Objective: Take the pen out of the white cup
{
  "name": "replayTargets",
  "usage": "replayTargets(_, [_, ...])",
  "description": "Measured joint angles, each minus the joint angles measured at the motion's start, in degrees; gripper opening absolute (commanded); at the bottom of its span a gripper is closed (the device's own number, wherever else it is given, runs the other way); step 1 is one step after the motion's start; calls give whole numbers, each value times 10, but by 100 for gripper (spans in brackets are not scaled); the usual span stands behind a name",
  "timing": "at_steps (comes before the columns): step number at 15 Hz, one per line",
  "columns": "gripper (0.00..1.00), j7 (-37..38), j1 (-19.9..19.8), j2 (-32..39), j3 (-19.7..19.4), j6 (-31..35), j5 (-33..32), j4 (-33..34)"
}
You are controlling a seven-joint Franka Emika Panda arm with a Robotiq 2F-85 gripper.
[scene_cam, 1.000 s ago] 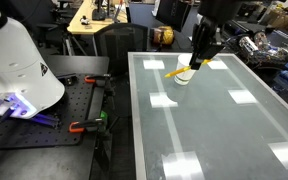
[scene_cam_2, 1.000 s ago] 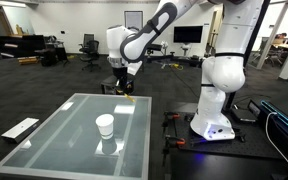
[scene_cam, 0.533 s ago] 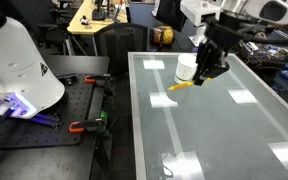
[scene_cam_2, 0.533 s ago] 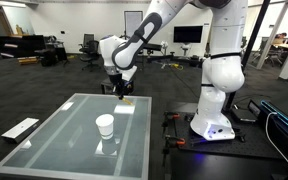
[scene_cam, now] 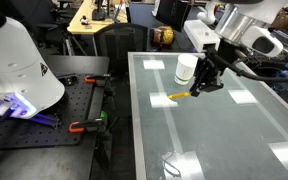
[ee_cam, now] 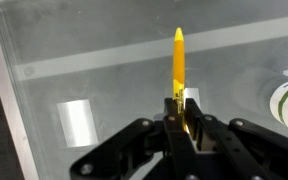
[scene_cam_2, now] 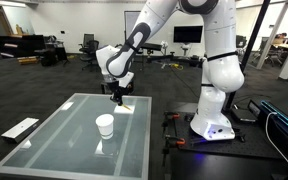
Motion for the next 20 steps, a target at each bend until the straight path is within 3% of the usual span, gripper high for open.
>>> replayTargets(1, [41, -4, 0, 8, 0, 0, 5, 4])
replayTargets(9, [99, -4, 0, 35, 2, -7, 12, 25])
replayTargets(14, [100, -4, 3, 5, 2, -7, 12, 22])
replayTargets(20, [100, -3, 9, -86, 6, -7, 2, -9])
